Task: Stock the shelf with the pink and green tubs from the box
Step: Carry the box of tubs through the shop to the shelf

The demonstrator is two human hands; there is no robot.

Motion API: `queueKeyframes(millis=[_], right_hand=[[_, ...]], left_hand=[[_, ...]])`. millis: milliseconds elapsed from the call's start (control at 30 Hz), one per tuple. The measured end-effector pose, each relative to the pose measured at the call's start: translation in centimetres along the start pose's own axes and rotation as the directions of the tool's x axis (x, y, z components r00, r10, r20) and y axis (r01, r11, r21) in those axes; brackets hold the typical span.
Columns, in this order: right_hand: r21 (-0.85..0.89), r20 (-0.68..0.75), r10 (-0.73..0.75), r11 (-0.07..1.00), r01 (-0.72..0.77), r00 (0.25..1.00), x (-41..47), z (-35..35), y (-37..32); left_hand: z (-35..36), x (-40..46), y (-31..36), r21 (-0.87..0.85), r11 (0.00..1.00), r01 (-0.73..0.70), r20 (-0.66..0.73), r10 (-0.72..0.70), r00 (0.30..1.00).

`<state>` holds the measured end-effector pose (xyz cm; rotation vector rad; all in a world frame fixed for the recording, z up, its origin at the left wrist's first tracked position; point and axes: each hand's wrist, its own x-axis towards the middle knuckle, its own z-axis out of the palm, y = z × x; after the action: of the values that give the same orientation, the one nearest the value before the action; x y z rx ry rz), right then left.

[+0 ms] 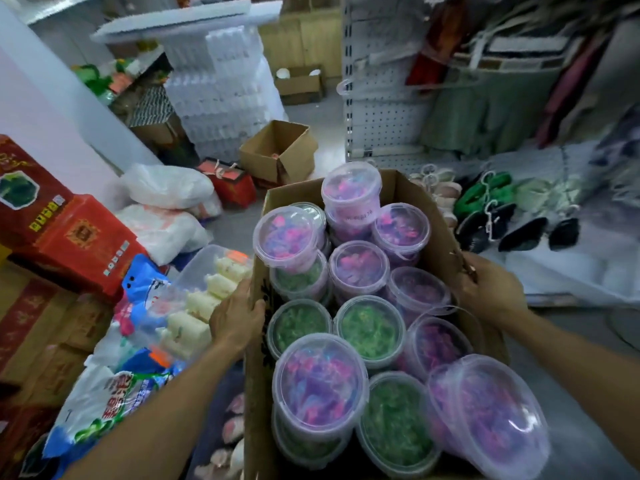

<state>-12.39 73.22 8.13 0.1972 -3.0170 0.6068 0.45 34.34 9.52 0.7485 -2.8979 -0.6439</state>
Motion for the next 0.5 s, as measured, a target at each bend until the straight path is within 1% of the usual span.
queueKeyframes(millis=[133, 267, 333, 400, 500], right_hand=[[0.046, -0.078, 0.075, 0.996, -0.071, 0.994, -4.7, -4.0, 6.5], [0.050, -0.097, 0.255, 0.967, -0.252, 0.962, -9.1, -7.1, 12.9], [0.052, -0.132, 0.328, 0.945, -0.324, 0.935, -11.1, -8.9, 15.7], [0.073, -0.181, 0.378, 0.926, -0.371, 0.908, -12.9, -10.7, 18.1], [0.109, -0.238, 0.467, 0.884, -0.454, 0.852, -15.1, -12.9, 21.4]], left_hand=[[2.7, -1.8, 6.2, -0.006, 0.989, -0.146, 0.029, 0.146, 0.989], [5.4, -3.2, 13.0, 0.006, 0.958, -0.287, 0.070, 0.286, 0.956], [6.8, -3.5, 16.6, 0.017, 0.927, -0.375, 0.093, 0.372, 0.924], [8.3, -3.4, 20.2, 0.022, 0.879, -0.476, 0.124, 0.470, 0.874], [10.8, -3.1, 26.0, 0.031, 0.831, -0.556, 0.169, 0.544, 0.822]])
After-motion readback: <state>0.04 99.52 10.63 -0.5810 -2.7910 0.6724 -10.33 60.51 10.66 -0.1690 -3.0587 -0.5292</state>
